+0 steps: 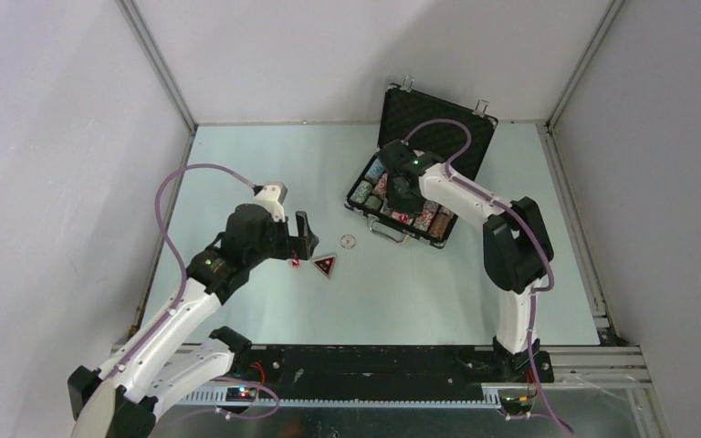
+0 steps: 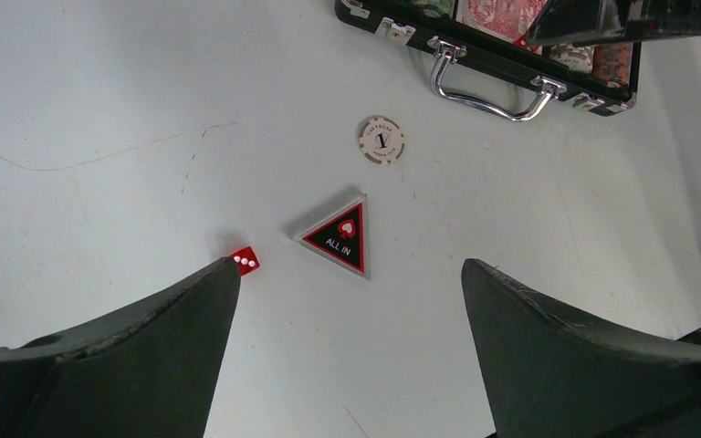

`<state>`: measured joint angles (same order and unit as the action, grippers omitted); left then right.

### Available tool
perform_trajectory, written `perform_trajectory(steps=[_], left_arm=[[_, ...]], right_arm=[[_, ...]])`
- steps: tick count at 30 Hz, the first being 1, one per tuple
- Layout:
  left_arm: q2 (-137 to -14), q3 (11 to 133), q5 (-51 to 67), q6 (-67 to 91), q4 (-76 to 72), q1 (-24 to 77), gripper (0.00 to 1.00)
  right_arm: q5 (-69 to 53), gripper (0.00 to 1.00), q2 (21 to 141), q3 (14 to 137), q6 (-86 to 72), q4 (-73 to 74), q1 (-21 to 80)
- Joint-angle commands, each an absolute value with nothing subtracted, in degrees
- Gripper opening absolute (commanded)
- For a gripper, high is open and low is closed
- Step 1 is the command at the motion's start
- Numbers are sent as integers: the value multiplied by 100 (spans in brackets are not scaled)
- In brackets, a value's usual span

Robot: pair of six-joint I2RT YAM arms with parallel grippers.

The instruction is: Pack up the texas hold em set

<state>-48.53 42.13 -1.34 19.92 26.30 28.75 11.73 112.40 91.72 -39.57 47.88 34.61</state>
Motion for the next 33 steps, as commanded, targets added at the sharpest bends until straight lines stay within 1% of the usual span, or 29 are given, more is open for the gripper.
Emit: perform_trajectory(steps=[1, 7, 9, 11, 16, 23, 24, 26, 33], left_arm=[[-4821, 4332, -223, 1863, 2584, 2892, 98], [-4834, 4342, -210, 1863, 2586, 2899, 98], [-4843, 4342, -211, 1863, 2591, 2907, 98], [-4850, 4342, -211, 1863, 2585, 2917, 98], [-4828, 4326, -234, 1862, 2616, 2927, 98], [-4793, 4324, -262, 1855, 2617, 2927, 98], [-4795, 4324, -270, 1855, 2618, 2927, 98], [-4805, 4324, -272, 1855, 2623, 2934, 98], [-4815, 4328, -268, 1857, 2626, 2944, 98]], right_arm=[[1069, 50, 11285, 9182, -4426, 4661, 3202], [991, 48, 11317, 9069, -4839, 4480, 3040], [948, 50, 11354, 9069, -5003, 4446, 3005], [880, 50, 11408, 9082, -5103, 4403, 2979], [896, 46, 11513, 9150, -5224, 4381, 2972], [1017, 43, 11606, 9133, -5310, 4487, 2940], [1023, 41, 11620, 9126, -5314, 4485, 2930], [1021, 39, 11646, 9128, -5302, 4460, 2921], [1052, 38, 11769, 9161, -5312, 4468, 2875]])
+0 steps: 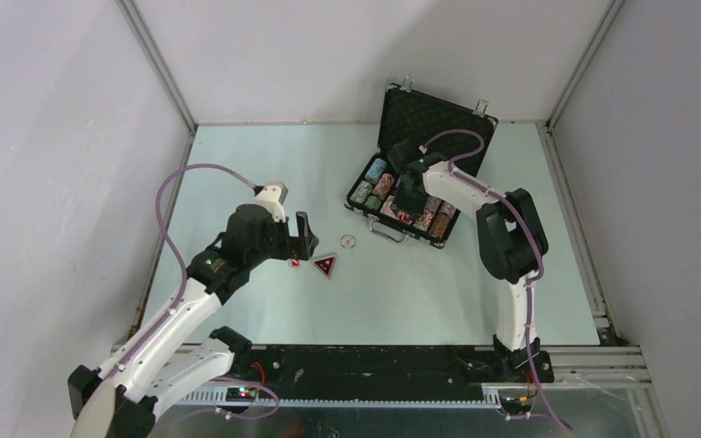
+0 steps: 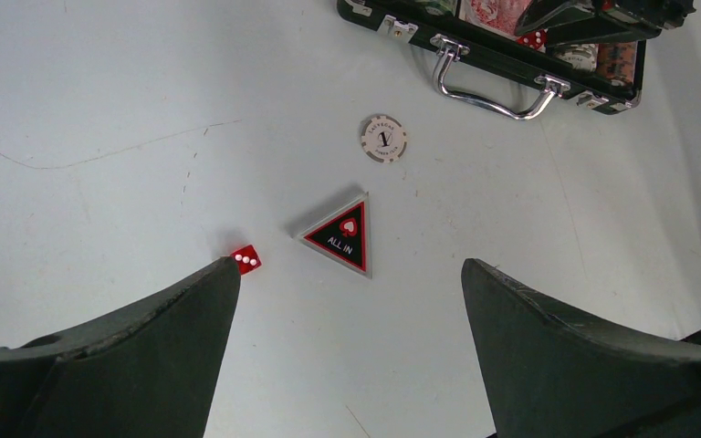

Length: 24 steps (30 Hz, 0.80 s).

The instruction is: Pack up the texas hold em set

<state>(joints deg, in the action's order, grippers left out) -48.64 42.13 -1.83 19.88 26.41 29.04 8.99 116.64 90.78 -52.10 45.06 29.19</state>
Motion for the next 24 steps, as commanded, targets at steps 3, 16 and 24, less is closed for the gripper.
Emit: perform_trajectory(steps=[3, 16, 24], left_arm=[[-4803, 4324, -281, 1850, 2638, 2949, 98], [-4766, 4295, -309, 1837, 2691, 2961, 98], [-4789, 4298, -286, 1846, 2667, 2970, 98]], right_arm=[[1062, 38, 11814, 9201, -5278, 4446, 2862], [1383, 19, 11532, 9501, -5083, 4900, 2845], [1401, 18, 11446, 9790, -4852, 4806, 2695]])
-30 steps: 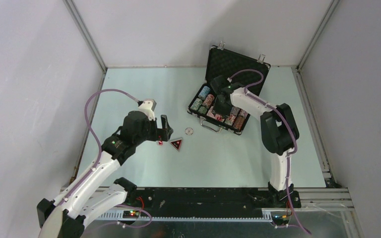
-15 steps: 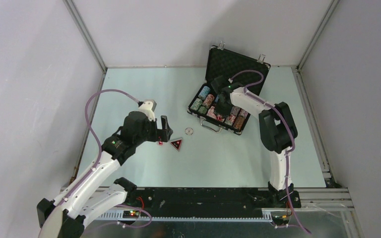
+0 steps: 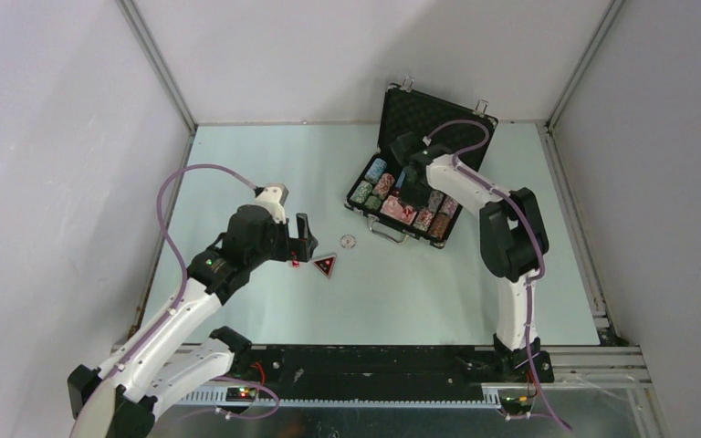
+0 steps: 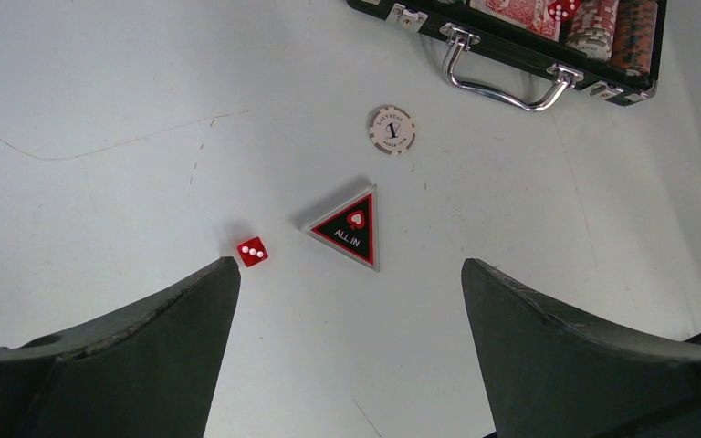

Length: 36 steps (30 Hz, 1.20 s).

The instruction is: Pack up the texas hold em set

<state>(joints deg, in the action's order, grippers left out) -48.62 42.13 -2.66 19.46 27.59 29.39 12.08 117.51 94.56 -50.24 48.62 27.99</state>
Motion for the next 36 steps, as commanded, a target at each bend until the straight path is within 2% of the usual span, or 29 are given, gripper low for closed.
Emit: perform_trajectory(steps=[1, 5, 10, 12, 13, 15, 21, 28, 36], left_arm=[[-4789, 4298, -282, 1846, 2669, 2971, 98], [-4789, 4307, -281, 1854, 2685, 2969, 98], [-4797, 4322, -279, 1863, 2702, 2971, 98], [-4817, 4349, -292, 1857, 2724, 2971, 98], [-4821, 4368, -308, 1856, 2733, 2971, 98], [-4835, 4384, -327, 1847, 2747, 2969, 98], [-4870, 4409, -358, 1818, 2724, 2971, 98], [-4902, 4384, -315, 1809, 2713, 2971, 98], [-4910, 4373, -295, 1821, 2676, 2988, 98]], right_arm=[[1382, 18, 11468, 9817, -4808, 4763, 2660], [1063, 12, 11635, 10014, -4418, 4409, 2519], [692, 11, 11981, 10352, -3883, 4183, 2400], [627, 21, 12046, 10485, -3804, 4268, 2391], [617, 30, 12052, 10540, -3812, 4323, 2393], [672, 36, 12020, 10534, -3868, 4513, 2404], [618, 39, 11813, 10065, -3871, 4883, 2516], [327, 38, 11456, 9117, -3759, 4498, 2597], [76, 38, 11596, 9051, -3626, 4407, 2622]])
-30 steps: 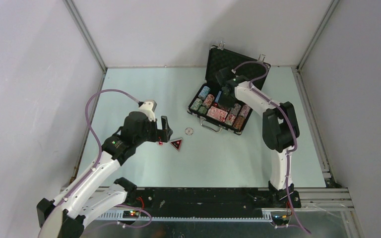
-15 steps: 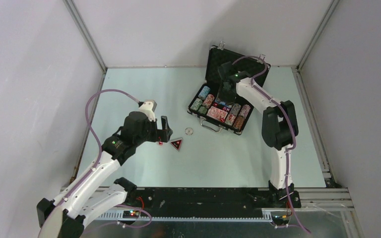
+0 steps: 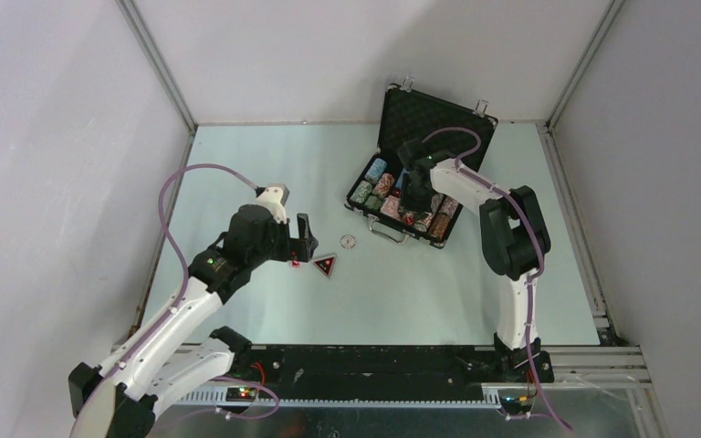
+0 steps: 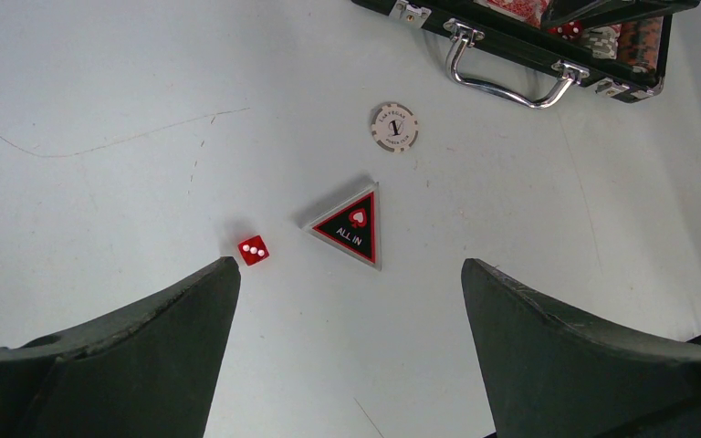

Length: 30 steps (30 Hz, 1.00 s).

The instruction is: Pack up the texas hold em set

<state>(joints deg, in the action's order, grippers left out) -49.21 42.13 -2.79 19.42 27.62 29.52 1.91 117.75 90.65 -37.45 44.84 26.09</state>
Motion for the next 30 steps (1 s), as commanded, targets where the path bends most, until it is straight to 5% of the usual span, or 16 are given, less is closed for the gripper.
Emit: perform_trajectory(steps=[1, 8, 20, 30], left_arm=[[-4906, 4366, -302, 1826, 2678, 2988, 98], [-4895, 4352, -334, 1852, 2690, 2988, 98], [-4911, 4395, -321, 1828, 2733, 2988, 98], [-4905, 4378, -299, 1828, 2718, 2988, 98]], right_arm=[[73, 38, 11611, 9052, -3628, 4414, 2622], [69, 36, 11651, 9037, -3686, 4463, 2625], [121, 15, 11625, 9588, -3642, 4688, 2540], [282, 14, 11860, 10311, -3882, 4692, 2229]])
